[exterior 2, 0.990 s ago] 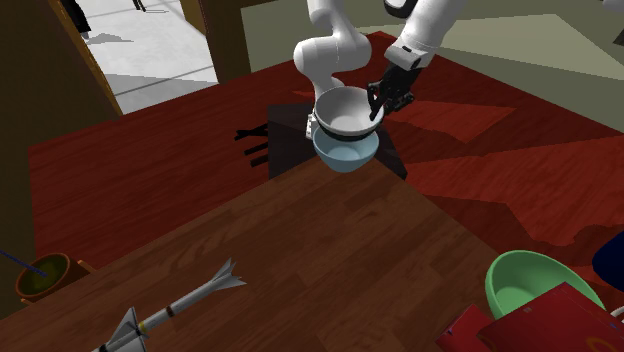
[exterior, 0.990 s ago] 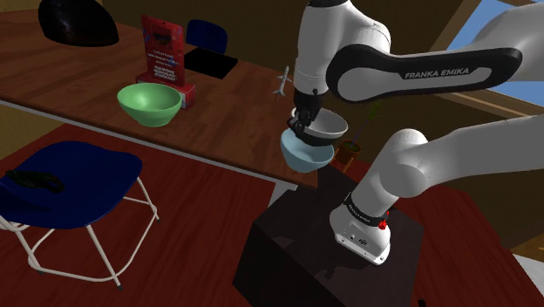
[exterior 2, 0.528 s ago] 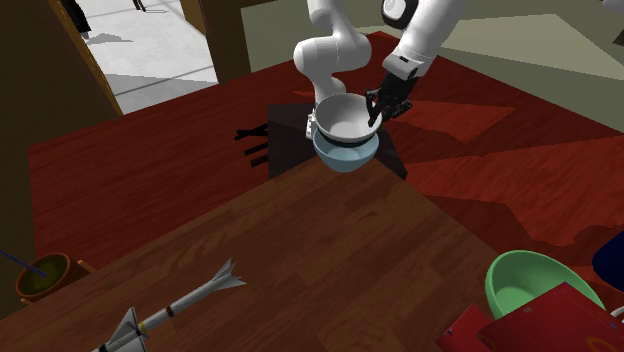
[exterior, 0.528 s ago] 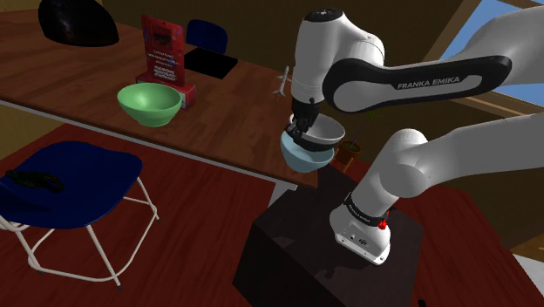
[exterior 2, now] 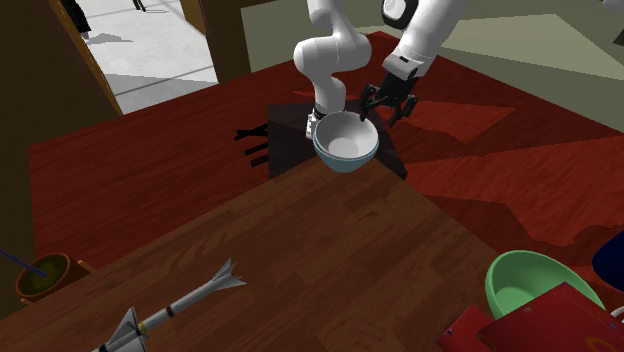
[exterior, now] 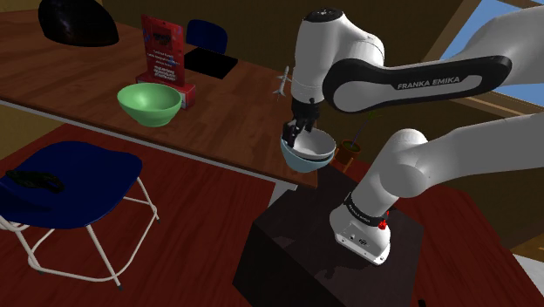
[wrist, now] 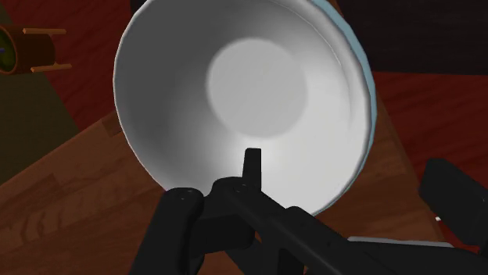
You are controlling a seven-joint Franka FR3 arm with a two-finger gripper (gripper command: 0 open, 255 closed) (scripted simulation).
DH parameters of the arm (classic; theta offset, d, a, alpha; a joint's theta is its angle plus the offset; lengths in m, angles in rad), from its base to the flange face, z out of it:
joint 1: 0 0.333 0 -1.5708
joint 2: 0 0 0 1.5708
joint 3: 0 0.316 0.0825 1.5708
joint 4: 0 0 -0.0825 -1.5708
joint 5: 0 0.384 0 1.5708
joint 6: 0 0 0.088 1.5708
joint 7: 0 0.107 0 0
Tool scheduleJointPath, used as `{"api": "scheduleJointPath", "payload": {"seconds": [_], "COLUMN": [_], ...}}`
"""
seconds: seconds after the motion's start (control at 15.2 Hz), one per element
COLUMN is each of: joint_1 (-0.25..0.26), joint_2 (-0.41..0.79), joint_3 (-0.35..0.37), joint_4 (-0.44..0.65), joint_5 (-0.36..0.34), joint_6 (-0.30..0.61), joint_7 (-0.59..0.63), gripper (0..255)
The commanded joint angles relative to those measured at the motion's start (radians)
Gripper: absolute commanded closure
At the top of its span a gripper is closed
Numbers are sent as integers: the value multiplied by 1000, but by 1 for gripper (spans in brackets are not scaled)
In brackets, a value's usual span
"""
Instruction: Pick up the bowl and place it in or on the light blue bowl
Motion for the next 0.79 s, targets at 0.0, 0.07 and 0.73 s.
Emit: {"api": "scheduleJointPath", "payload": {"seconds": [0.0, 0.07, 0.73], "joint_1": [0, 0, 4], "joint_2": [0, 0, -6], "joint_3": [0, 0, 2], "joint_4": [0, 0, 124], "joint_5": [0, 0, 4], "joint_6": [0, 0, -131], "joint_7": [0, 0, -1], "gripper": [0, 0, 0]}}
